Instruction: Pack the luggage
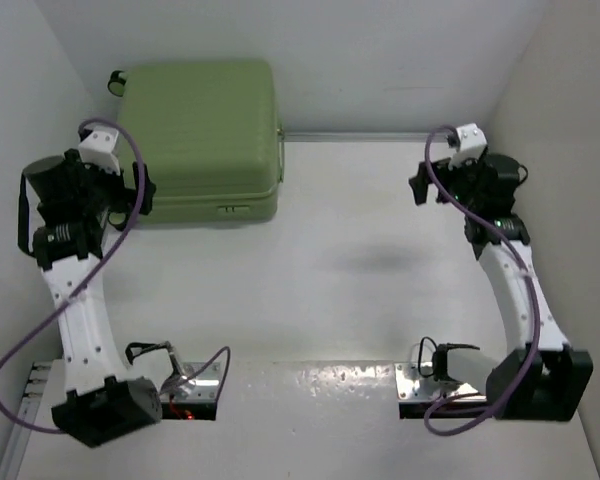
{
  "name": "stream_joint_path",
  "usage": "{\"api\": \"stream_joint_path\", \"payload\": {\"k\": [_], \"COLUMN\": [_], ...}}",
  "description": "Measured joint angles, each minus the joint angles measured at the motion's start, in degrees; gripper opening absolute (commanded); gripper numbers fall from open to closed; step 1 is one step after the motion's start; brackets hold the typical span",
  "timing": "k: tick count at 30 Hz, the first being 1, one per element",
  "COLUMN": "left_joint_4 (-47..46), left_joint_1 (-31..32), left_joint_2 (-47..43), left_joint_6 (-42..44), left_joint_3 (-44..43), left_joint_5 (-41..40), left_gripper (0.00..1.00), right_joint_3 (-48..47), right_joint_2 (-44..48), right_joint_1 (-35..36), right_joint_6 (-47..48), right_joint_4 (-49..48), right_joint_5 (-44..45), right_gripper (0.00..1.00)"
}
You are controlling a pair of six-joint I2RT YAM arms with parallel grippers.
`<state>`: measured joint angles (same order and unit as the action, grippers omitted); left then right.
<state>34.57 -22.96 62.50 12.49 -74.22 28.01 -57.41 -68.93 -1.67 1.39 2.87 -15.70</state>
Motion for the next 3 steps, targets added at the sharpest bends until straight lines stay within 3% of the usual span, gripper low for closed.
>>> {"api": "stream_joint_path", "payload": {"k": [3], "left_joint_4": [0.3], "left_joint_1": [1.8], "left_joint_2": [-5.3], "left_joint_6": [-1.0], "left_joint_3": [5.0], "left_joint_5": [1.2], "left_gripper": [1.0], "right_joint_3": [5.9], "right_joint_2": [8.5], "right_joint_1": [-4.6], "right_joint_6": [-1.1], "right_joint_4": [7.2], "right_joint_5": [-1.0], "right_gripper": [1.0]}}
